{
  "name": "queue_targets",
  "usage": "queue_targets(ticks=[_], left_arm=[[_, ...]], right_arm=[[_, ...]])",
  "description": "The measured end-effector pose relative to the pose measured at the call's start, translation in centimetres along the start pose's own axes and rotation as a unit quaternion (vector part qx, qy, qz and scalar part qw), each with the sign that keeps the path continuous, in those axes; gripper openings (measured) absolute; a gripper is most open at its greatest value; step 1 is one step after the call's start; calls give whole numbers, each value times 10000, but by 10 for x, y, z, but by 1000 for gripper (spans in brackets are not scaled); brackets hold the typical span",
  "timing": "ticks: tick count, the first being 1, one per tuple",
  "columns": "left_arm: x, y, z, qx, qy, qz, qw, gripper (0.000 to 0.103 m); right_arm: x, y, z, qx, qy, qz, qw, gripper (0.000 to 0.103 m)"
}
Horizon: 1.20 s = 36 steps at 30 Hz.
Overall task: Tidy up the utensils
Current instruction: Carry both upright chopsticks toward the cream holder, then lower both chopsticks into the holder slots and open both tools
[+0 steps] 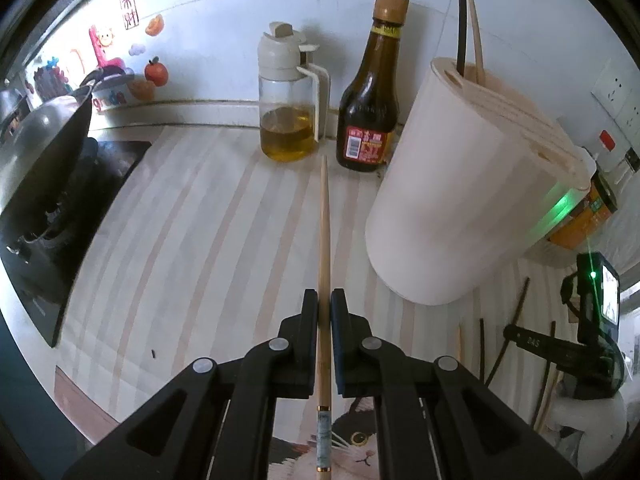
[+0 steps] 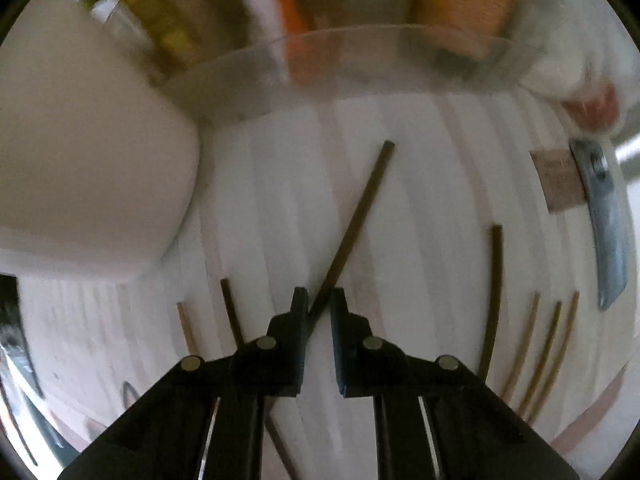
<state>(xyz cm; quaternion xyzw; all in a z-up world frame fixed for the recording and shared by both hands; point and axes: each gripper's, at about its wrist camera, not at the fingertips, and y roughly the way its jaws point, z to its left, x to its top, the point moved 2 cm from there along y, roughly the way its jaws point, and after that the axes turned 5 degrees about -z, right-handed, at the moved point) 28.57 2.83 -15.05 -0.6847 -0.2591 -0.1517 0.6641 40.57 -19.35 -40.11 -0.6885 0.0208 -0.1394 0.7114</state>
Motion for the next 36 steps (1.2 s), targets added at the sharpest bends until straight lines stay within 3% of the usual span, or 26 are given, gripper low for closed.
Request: queue_targets(ticks=[6,16,22,27,36], left_arm=[[1,-6,-3,-76,31,-17,10000,4],[13,-43,-5,-320,11,-313,9990,4],[41,-94,-9,-569,-40,-845,9948,4],[73,-132,-19,-849,-41,-1357,9871,4],[140,-152,-47,-1394,-15,-1894,9720,4]], right_arm=[[0,-25,4,314,-197,-224,9991,6],[-17,-123,-18,1028,-53,-1282,9864,6],[-1,-206,-24,1548,-31,-2124,9649,6],[15,-270,-4,1968,-106,-2771,9404,6],[52,-295,43,2264,-209,-3334,9150,6]])
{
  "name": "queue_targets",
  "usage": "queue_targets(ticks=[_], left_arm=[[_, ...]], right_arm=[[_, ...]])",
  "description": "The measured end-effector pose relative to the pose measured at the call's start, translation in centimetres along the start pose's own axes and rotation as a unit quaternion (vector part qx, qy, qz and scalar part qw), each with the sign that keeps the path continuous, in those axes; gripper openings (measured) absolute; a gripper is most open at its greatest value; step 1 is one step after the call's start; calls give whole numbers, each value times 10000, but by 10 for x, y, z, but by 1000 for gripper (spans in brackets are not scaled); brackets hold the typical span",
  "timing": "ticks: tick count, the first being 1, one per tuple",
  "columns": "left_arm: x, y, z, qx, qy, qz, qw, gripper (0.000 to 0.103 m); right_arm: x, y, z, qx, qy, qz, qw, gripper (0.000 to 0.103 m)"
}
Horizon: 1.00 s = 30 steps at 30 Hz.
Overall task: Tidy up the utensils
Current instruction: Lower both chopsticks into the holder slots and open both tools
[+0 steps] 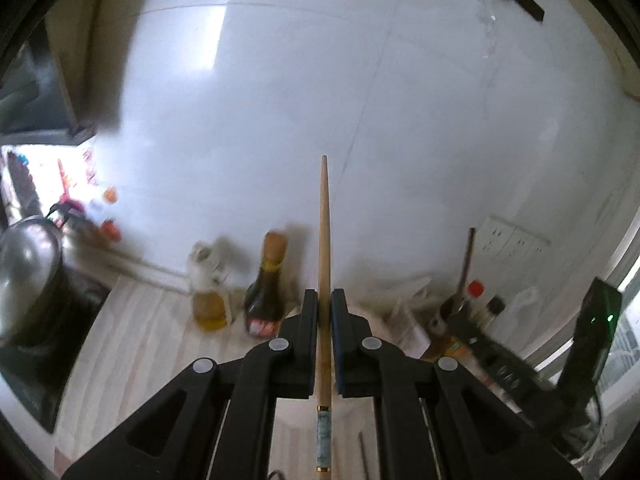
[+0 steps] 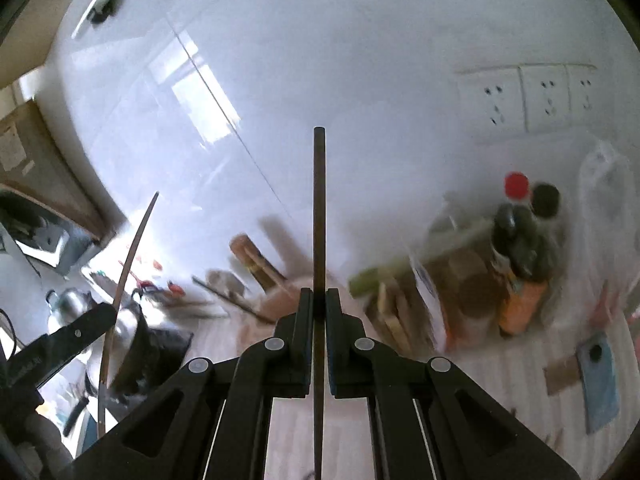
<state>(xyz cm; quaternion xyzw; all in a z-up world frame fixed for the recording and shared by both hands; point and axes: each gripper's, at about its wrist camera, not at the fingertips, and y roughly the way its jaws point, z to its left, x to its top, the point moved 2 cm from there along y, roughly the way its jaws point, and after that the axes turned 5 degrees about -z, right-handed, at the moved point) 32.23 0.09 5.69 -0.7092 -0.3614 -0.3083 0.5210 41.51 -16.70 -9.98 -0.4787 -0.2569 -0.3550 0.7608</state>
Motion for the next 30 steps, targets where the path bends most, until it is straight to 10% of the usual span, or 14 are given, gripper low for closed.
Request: queue_targets(ticks=[15,30], left_arm=[[42,88,-13,-547,-207,-233,9980,4],[17,143,-8,-471,6,135,9988,4]], right_arm=[[59,70,-1,45,-82,-1000,9949,6],[42,114,-23,315,-198,-1198,9921,6]])
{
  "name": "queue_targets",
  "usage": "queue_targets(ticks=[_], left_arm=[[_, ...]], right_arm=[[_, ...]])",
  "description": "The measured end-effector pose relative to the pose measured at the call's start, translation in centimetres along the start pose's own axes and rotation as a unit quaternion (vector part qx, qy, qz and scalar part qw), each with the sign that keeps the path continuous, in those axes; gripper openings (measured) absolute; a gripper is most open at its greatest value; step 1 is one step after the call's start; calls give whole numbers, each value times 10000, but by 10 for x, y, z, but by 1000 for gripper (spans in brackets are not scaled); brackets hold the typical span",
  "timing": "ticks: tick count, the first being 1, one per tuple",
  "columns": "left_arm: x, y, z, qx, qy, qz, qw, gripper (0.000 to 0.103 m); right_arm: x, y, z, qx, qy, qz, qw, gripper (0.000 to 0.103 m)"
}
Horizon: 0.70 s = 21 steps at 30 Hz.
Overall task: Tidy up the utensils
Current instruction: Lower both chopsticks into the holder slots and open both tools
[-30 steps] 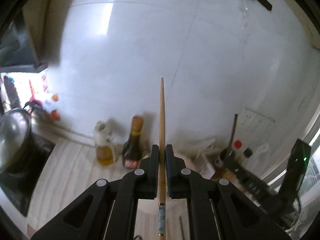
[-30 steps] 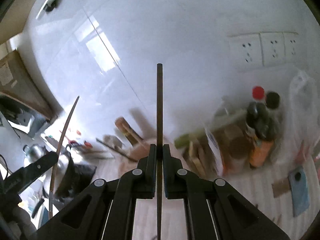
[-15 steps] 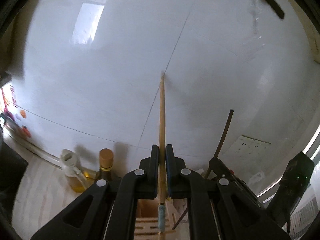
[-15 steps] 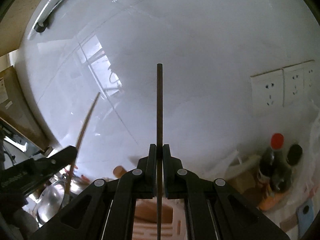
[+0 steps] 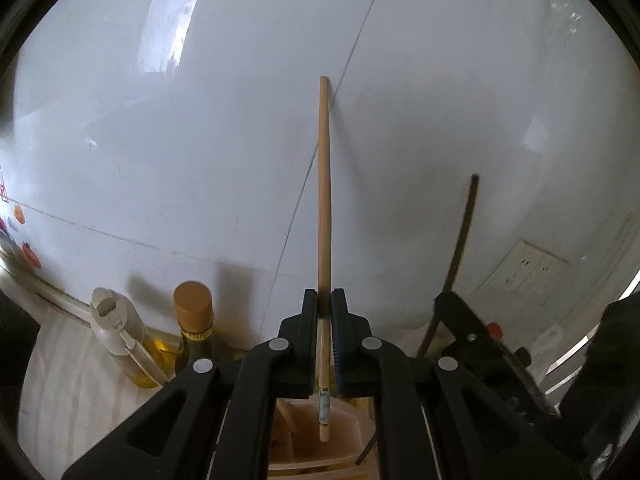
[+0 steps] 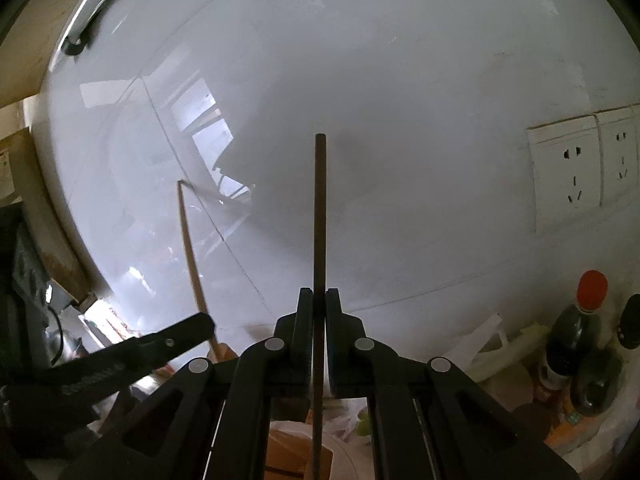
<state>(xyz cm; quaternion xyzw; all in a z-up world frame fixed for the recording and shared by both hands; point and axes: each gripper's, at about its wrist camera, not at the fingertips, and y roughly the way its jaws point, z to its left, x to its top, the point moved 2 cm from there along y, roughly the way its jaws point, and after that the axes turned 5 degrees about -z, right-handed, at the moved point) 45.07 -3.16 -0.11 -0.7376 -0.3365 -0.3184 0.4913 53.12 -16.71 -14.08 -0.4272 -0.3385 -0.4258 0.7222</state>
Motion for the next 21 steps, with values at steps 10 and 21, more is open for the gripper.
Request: queue_targets(ticks=[10,21], left_arm=[[-17,14,9,283,174,345,9989,4],[-18,5,12,344,391,471,9975,4]], right_arm=[[4,-9,14,223,-243,-330,9989,6],[-28,-25,25,317,-671,-183,9971,6]])
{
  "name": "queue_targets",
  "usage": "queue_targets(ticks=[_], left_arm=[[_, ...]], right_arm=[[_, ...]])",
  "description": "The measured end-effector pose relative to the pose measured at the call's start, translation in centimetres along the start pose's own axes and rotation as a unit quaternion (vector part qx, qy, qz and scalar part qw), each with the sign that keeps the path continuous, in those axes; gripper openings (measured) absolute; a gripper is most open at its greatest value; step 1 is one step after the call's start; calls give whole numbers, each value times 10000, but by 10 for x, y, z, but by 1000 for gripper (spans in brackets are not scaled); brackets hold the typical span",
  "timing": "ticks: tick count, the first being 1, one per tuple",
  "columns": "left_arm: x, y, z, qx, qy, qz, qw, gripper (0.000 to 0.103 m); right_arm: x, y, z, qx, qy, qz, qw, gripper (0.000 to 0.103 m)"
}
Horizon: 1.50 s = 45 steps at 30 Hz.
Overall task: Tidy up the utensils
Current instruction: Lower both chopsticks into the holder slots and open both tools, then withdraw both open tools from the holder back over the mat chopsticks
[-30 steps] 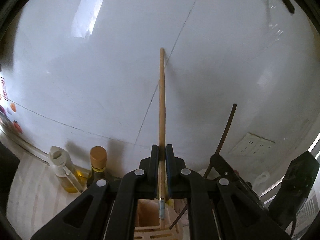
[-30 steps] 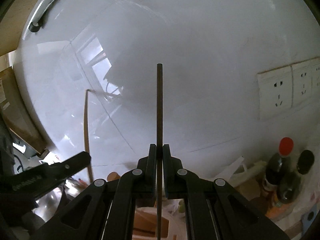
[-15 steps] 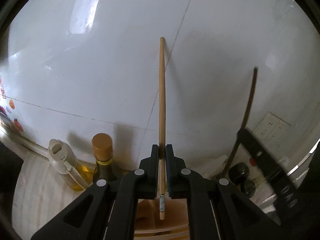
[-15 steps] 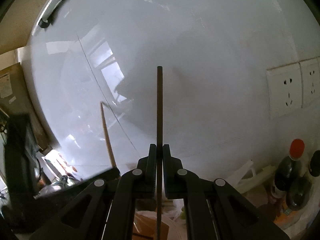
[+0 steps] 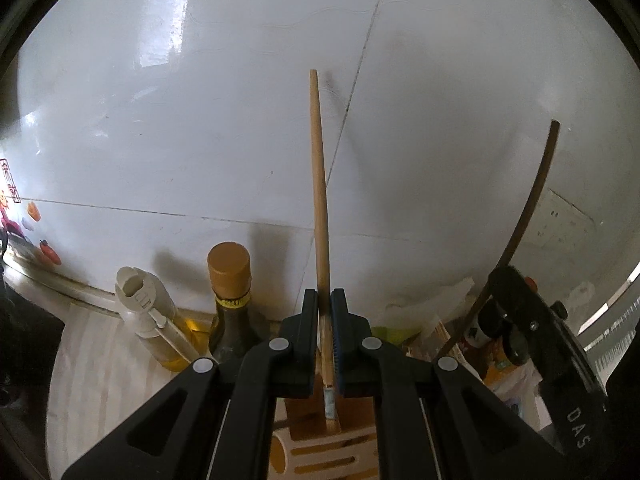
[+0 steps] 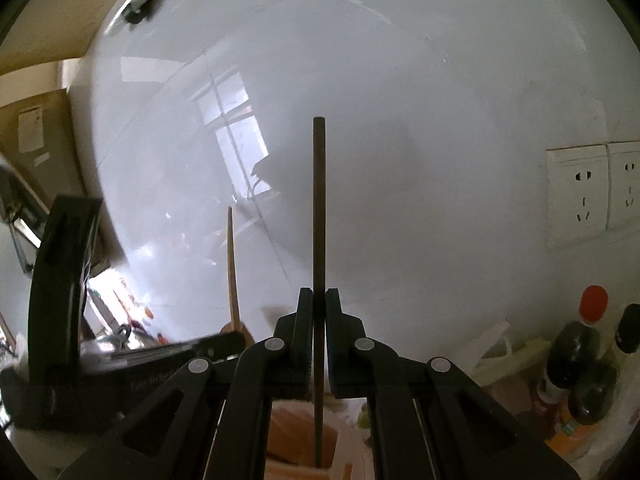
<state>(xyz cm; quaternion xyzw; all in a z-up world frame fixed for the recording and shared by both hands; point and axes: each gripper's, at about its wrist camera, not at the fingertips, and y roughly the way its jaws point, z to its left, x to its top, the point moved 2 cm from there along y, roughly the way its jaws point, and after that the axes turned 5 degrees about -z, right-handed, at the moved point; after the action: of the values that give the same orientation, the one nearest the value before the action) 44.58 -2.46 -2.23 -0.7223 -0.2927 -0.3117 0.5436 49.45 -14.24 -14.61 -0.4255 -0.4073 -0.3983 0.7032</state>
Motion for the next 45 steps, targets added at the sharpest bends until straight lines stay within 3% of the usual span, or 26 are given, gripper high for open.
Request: queue_targets(ticks=[4,11,13,14,15,16,18,22,23,24,28,32,38,40,41,42,45], left_arm=[[-5,-3,2,-18,73,38,10000,4],[-4,-12,0,-115,146,201,9996,6],[-1,-21,-2,-129,157,176,9996,11],[2,-27,-1,-98,134,141,9998,14],[3,-31,-1,-55,120,114,9998,32],[6,-38,0,46,122,57,9999,67],[9,-50,2,248,134,-108,9995,98],[5,-78,6,539,166,-324,9979,103],[0,-86,6,597,174,-369,9974,103],[-4,-90,6,671,208,-367,9969,103],[-38,-102,7,882,162,-165,9958,103],[-84,-96,6,1005,129,285,9945,103],[-170,-59,-6,1122,186,1384,9838,103],[-202,-40,-14,1043,132,1906,9760,103],[-215,-31,-18,977,133,2098,9728,103],[-228,-24,-24,921,147,2259,9697,102],[-265,1,-39,815,208,2763,9574,97]], right_arm=[[-9,-9,0,57,15,176,9998,6],[-20,-2,1,170,27,893,9959,7],[-18,-5,0,130,74,946,9954,10],[-16,-5,0,130,113,945,9954,20],[-13,-10,-2,123,176,905,9957,31],[-9,-16,-3,99,225,873,9959,36],[-1,-26,-4,29,284,832,9961,45],[17,-54,-14,-323,383,834,9953,61],[18,-63,-16,-448,408,851,9945,69],[18,-72,-19,-617,428,903,9931,77],[10,-101,-32,-1176,559,1262,9834,89],[-22,-135,-53,-1551,676,1726,9703,89],[-95,-166,-81,-1932,729,2629,9425,89],[-121,-168,-91,-1914,817,3020,9303,77],[-135,-169,-96,-1945,859,3199,9233,62],[-147,-170,-103,-1964,931,3361,9164,57],[-174,-176,-120,-2043,1106,3616,9029,55]])
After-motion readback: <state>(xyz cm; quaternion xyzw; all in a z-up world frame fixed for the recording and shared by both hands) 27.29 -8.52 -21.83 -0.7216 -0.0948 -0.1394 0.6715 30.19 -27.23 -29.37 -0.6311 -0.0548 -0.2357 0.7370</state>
